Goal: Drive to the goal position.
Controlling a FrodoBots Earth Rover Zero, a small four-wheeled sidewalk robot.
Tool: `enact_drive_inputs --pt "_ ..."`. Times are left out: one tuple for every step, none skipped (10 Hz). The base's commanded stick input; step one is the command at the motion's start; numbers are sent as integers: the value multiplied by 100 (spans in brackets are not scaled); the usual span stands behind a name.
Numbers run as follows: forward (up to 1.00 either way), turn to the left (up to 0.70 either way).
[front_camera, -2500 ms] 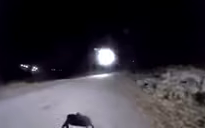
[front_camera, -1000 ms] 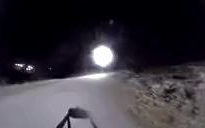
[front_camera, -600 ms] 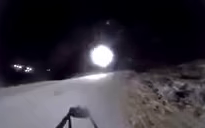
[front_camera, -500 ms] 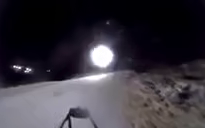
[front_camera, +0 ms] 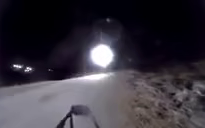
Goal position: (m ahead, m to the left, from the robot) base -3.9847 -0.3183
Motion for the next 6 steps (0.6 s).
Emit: enact_drive_inputs --pt "100 26" --pt "100 29" --pt "100 11" --pt "100 1" --pt "93 7" --pt "85 15"
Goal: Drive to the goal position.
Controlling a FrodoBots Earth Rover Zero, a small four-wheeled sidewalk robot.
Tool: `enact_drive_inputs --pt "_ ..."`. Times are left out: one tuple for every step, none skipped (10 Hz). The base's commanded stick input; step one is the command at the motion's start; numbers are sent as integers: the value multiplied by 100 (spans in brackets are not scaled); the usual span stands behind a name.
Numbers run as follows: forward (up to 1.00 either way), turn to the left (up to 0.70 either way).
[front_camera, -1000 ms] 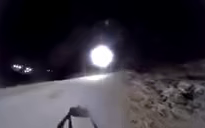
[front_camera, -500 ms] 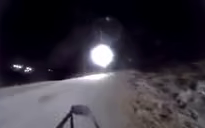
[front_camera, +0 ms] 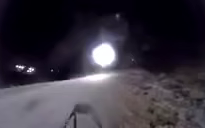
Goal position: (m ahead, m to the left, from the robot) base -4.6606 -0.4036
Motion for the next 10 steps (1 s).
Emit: enact_drive_inputs --pt "77 23" --pt "70 30" --pt "62 38" --pt "54 46" --pt "46 54" --pt "38 62" --pt "30 70" --pt "22 78" --pt "14 86" --pt "7 93"
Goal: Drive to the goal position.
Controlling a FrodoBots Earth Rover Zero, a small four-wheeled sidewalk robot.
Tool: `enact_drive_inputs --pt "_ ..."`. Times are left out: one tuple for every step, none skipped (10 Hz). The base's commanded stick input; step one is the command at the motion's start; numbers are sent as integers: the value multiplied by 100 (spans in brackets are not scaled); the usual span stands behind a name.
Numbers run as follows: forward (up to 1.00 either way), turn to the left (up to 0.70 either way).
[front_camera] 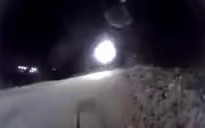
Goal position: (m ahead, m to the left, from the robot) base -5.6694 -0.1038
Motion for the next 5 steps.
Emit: enact_drive_inputs --pt "0 100" --pt "0 100" --pt "0 100" --pt "0 100" --pt "0 85"
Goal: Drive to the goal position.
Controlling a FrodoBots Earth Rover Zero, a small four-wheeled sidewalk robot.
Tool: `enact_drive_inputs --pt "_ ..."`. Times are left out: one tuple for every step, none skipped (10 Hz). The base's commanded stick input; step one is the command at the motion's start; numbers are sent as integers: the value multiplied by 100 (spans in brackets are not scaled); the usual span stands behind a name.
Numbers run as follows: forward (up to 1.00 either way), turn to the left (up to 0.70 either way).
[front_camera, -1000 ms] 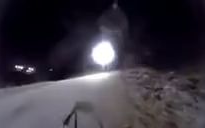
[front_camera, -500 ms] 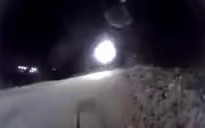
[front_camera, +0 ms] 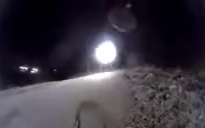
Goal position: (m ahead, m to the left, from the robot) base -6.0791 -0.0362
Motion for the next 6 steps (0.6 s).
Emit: enact_drive_inputs --pt "0 3" --pt "0 0" --pt "0 0" --pt "0 0" --pt "0 0" --pt "0 0"
